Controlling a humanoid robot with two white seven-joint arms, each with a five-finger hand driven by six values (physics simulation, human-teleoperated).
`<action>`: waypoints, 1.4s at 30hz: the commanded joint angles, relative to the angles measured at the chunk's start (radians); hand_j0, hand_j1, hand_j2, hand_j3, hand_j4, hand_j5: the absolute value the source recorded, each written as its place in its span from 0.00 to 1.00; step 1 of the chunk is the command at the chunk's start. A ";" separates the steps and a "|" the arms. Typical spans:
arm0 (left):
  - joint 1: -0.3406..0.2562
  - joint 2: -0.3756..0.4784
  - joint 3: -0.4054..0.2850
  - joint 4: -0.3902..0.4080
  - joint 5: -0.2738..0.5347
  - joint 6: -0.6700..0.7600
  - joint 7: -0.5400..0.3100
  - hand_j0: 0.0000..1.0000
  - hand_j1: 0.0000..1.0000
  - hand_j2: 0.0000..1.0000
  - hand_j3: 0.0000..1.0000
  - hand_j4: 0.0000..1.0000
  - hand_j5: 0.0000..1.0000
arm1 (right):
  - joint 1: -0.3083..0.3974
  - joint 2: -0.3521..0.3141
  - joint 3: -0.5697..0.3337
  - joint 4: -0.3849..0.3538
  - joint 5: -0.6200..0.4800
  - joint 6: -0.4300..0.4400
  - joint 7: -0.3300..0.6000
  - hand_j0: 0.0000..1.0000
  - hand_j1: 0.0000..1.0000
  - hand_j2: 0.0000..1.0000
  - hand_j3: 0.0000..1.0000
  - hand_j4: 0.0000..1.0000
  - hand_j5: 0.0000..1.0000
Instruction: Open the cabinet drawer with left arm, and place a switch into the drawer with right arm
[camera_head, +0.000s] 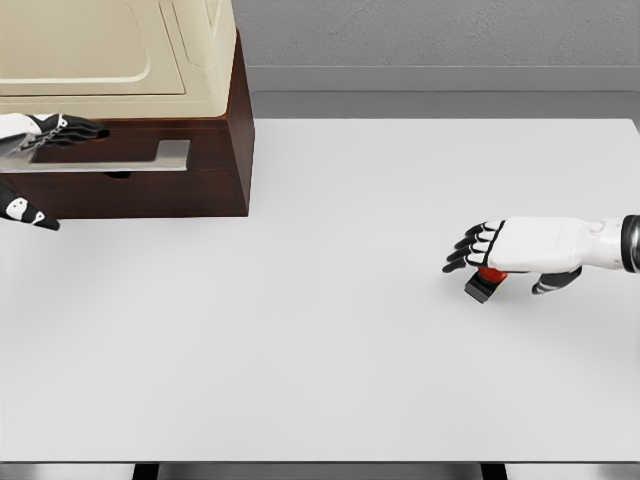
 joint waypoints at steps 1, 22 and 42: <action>0.002 0.001 0.001 0.000 -0.038 0.010 0.004 1.00 1.00 1.00 1.00 1.00 1.00 | 0.000 0.005 -0.003 0.015 -0.005 0.002 0.000 1.00 1.00 1.00 1.00 1.00 1.00; 0.035 -0.014 -0.015 0.000 -0.079 0.011 0.004 1.00 1.00 1.00 1.00 1.00 1.00 | 0.015 0.038 -0.003 0.045 0.032 0.002 0.000 1.00 1.00 1.00 1.00 1.00 1.00; 0.038 -0.008 -0.091 0.000 -0.102 -0.064 -0.009 1.00 1.00 1.00 1.00 1.00 1.00 | 0.026 0.038 -0.006 0.045 0.038 0.002 0.000 0.97 0.97 0.97 0.97 0.97 0.97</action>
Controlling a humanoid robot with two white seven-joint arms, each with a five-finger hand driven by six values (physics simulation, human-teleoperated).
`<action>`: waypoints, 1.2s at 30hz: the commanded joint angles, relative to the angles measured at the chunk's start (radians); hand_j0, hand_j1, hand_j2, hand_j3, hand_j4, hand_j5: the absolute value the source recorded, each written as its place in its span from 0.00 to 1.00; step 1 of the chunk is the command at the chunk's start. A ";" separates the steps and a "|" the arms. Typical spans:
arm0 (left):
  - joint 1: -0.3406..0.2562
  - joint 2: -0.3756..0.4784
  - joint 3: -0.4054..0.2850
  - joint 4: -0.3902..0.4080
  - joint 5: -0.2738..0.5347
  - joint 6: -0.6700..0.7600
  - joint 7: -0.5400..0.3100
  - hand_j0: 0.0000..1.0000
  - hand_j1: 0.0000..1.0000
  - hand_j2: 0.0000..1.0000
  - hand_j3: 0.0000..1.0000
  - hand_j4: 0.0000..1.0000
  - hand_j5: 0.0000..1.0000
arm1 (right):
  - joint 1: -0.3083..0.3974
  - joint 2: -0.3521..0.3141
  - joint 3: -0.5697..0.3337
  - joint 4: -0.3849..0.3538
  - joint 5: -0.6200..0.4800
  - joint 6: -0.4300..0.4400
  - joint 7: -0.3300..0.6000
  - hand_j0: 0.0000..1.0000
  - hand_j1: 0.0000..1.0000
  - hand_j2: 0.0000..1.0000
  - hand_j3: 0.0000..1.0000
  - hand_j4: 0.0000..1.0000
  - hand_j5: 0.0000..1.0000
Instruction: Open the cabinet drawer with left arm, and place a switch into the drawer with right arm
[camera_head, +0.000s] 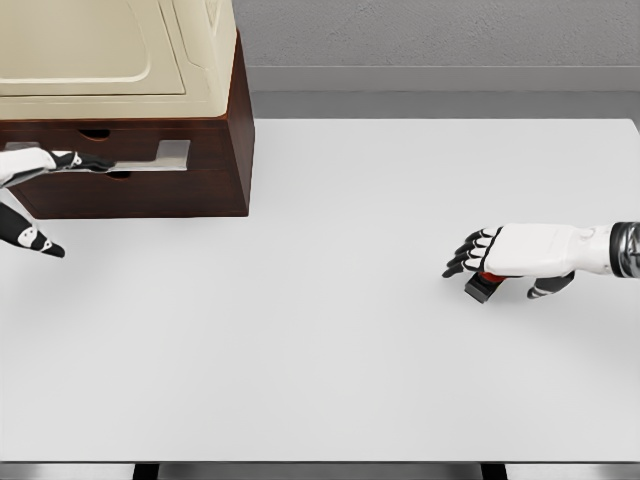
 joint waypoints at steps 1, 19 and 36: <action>0.000 -0.007 -0.042 0.001 -0.022 -0.013 -0.012 1.00 1.00 1.00 1.00 1.00 1.00 | 0.000 -0.001 -0.001 0.000 -0.005 0.002 0.000 0.97 0.97 0.97 0.97 0.97 0.97; 0.002 0.047 -0.069 0.001 -0.022 -0.097 -0.083 1.00 1.00 1.00 1.00 1.00 1.00 | 0.000 0.000 -0.004 0.000 -0.005 0.002 0.000 0.90 0.90 0.90 0.90 0.90 0.90; 0.002 0.106 -0.082 0.001 -0.020 -0.195 -0.115 1.00 1.00 1.00 1.00 1.00 1.00 | 0.000 -0.001 -0.009 0.000 -0.005 0.002 0.000 0.80 0.80 0.80 0.80 0.80 0.80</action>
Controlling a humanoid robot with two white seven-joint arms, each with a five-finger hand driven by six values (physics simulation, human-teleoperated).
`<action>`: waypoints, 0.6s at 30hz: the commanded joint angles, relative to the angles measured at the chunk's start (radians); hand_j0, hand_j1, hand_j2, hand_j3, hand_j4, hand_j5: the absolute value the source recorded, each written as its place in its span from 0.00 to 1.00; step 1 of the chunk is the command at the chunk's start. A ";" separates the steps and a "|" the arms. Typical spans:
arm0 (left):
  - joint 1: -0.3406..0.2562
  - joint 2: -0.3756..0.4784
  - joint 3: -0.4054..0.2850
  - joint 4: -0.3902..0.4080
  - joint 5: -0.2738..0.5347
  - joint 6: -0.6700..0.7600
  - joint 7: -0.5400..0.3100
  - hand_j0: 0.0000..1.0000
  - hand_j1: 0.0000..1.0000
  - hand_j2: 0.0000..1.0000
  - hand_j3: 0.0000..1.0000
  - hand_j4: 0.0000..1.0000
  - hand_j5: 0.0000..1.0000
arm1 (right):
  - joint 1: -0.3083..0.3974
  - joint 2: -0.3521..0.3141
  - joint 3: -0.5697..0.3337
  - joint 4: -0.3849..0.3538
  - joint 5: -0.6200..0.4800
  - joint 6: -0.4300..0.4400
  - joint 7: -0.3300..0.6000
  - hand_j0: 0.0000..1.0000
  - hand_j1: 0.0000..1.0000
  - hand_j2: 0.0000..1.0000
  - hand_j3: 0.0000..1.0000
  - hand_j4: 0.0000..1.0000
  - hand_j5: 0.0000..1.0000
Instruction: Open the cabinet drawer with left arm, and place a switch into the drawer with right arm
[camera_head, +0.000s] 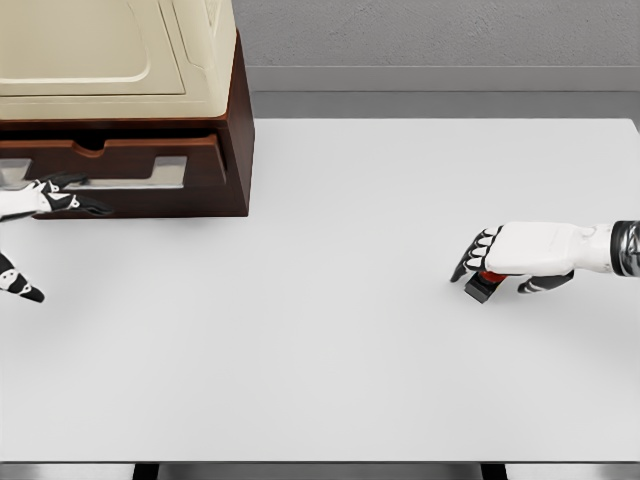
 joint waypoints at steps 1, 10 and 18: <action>0.000 0.017 -0.018 0.006 -0.049 -0.023 -0.001 1.00 1.00 1.00 1.00 1.00 1.00 | 0.000 -0.001 -0.002 0.000 -0.005 0.002 0.000 0.80 0.80 0.80 0.80 0.80 0.80; 0.000 0.038 -0.029 0.006 -0.049 -0.056 -0.001 1.00 1.00 1.00 1.00 1.00 1.00 | 0.000 -0.001 -0.002 0.000 -0.005 0.002 0.000 0.82 0.82 0.82 0.82 0.82 0.82; 0.000 0.061 -0.044 0.006 -0.049 -0.099 -0.001 1.00 1.00 1.00 1.00 1.00 1.00 | 0.002 -0.001 -0.035 0.000 -0.006 0.002 0.000 1.00 1.00 1.00 1.00 1.00 1.00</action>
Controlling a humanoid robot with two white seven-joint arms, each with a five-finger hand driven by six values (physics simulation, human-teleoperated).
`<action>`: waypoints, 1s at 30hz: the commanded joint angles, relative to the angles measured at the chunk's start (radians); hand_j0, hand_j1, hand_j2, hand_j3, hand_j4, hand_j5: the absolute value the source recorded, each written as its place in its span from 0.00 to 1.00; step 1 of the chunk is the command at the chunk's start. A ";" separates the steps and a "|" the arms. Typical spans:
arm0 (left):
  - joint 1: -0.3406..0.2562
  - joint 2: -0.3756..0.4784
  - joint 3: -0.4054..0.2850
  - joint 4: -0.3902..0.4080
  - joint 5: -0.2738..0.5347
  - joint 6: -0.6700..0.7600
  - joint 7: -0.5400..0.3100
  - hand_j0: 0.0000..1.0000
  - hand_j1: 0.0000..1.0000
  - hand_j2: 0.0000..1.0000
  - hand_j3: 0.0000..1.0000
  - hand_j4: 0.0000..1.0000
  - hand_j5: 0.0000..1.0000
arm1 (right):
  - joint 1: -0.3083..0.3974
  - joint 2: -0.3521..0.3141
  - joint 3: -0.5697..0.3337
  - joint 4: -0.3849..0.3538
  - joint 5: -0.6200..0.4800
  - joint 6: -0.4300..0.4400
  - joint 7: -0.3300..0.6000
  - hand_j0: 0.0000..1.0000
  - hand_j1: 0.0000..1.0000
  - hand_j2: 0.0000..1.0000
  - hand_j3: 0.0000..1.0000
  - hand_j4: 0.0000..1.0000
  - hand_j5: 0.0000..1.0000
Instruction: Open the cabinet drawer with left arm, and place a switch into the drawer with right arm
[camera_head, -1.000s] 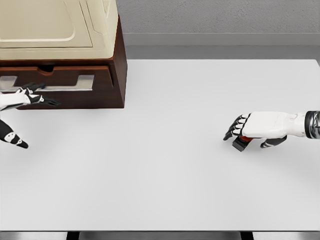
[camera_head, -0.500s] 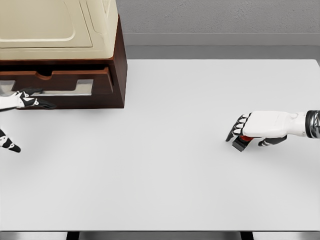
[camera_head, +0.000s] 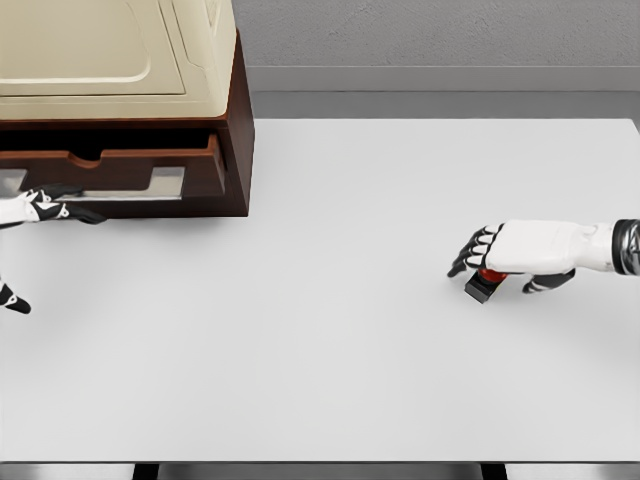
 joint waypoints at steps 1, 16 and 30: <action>0.000 0.009 -0.013 0.008 -0.073 -0.015 0.001 1.00 1.00 1.00 1.00 1.00 1.00 | 0.000 -0.001 -0.024 -0.001 -0.007 0.003 0.000 1.00 1.00 1.00 1.00 1.00 1.00; 0.000 0.049 -0.035 0.008 -0.073 -0.098 0.001 1.00 1.00 1.00 1.00 1.00 1.00 | 0.012 -0.009 -0.070 -0.028 -0.016 0.003 0.000 1.00 1.00 1.00 1.00 1.00 1.00; 0.000 0.095 -0.069 0.008 -0.071 -0.187 0.001 1.00 1.00 1.00 1.00 1.00 1.00 | 0.012 -0.010 -0.071 -0.031 -0.016 0.003 0.000 1.00 1.00 1.00 1.00 1.00 1.00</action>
